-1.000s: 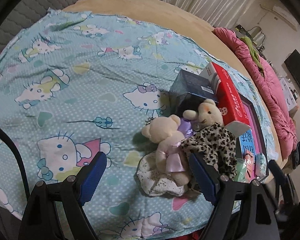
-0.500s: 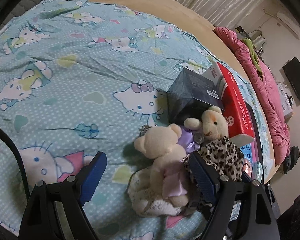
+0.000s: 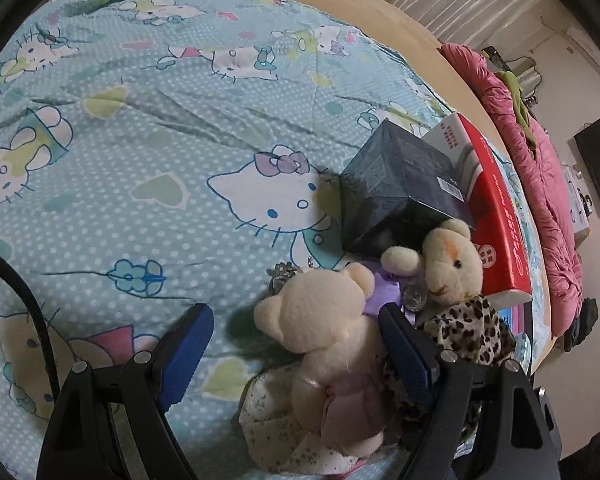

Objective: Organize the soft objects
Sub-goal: 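Grasp the cream teddy bear with the left tool while the right grasps the leopard plush, then lift the teddy bear with the left tool while the right lifts the leopard plush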

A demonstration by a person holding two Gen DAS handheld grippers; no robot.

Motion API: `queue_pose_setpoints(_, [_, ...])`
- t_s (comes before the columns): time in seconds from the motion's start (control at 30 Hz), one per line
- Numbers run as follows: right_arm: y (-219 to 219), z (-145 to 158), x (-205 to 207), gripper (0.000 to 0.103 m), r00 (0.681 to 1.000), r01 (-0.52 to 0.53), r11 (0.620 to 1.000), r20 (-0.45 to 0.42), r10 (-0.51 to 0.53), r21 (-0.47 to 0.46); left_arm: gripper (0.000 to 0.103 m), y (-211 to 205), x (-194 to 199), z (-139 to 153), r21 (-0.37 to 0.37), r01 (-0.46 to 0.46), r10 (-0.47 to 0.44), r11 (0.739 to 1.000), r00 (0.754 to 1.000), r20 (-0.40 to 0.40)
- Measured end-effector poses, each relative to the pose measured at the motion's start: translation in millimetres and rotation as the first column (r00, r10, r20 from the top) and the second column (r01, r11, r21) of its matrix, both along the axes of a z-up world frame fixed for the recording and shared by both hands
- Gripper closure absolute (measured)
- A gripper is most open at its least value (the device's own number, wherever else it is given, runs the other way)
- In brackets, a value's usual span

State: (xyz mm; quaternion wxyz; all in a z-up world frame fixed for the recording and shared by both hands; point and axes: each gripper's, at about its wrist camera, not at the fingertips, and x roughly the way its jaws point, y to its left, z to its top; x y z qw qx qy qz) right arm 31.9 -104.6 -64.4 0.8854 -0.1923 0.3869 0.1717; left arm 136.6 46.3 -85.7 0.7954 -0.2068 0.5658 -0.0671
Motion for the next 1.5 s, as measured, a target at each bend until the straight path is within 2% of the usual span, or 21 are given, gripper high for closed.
queue_pose_setpoints(0.03, [1,0,-1,0.057,1.0,-0.009,1.0,0.003,0.009,0.002,0.019,0,1,-1,-0.001,-0.002,0.002,1.0,1.0,0.0])
queue_pose_setpoints(0.13, [-2,3,-2,0.068,1.0,-0.019,0.999,-0.007,0.019,0.033,0.019,1,2,-3,-0.014,-0.011,0.011,1.0,1.0,0.002])
queue_pose_setpoints(0.23, [-10,7,-3,0.072,0.999,-0.018,0.997,-0.025,0.02,0.079,0.022,4,2,-6,-0.03,-0.026,0.026,0.999,1.0,0.0])
queue_pose_setpoints(0.33, [-19,12,-3,0.073,0.999,0.001,0.992,-0.04,0.004,0.128,0.038,5,2,-6,-0.047,-0.024,0.024,0.999,1.0,0.009])
queue_pose_setpoints(0.37, [-23,15,-2,0.073,0.999,0.012,0.989,-0.041,-0.006,0.145,0.05,6,1,-5,-0.065,-0.019,0.021,0.998,1.0,0.017])
queue_pose_setpoints(0.4, [-25,17,-2,0.074,0.999,0.019,0.988,-0.039,-0.013,0.156,0.054,7,1,-5,-0.092,-0.016,0.018,0.996,1.0,0.024])
queue_pose_setpoints(0.57, [-38,30,-7,0.074,0.999,0.051,0.98,-0.02,-0.048,0.194,0.057,13,-5,2,-0.121,-0.031,0.038,0.992,0.998,0.053])
queue_pose_setpoints(0.7, [-46,36,-10,0.074,0.997,0.076,0.975,-0.018,-0.073,0.211,0.057,20,-13,20,-0.136,-0.037,0.053,0.99,0.992,0.115])
queue_pose_setpoints(0.8, [-50,41,-17,0.074,0.997,0.081,0.972,-0.014,-0.08,0.222,0.057,21,-22,36,-0.129,-0.042,0.062,0.991,0.986,0.152])
queue_pose_setpoints(1.17, [-61,58,-27,0.074,0.996,0.083,0.96,0.02,-0.092,0.268,0.057,2,-51,77,-0.072,0.01,0.008,0.997,0.969,0.248])
queue_pose_setpoints(1.5, [-93,79,-34,0.074,0.983,0.144,0.932,0.064,-0.175,0.333,0.057,-33,-69,102,-0.023,0.072,-0.062,0.997,0.955,0.289])
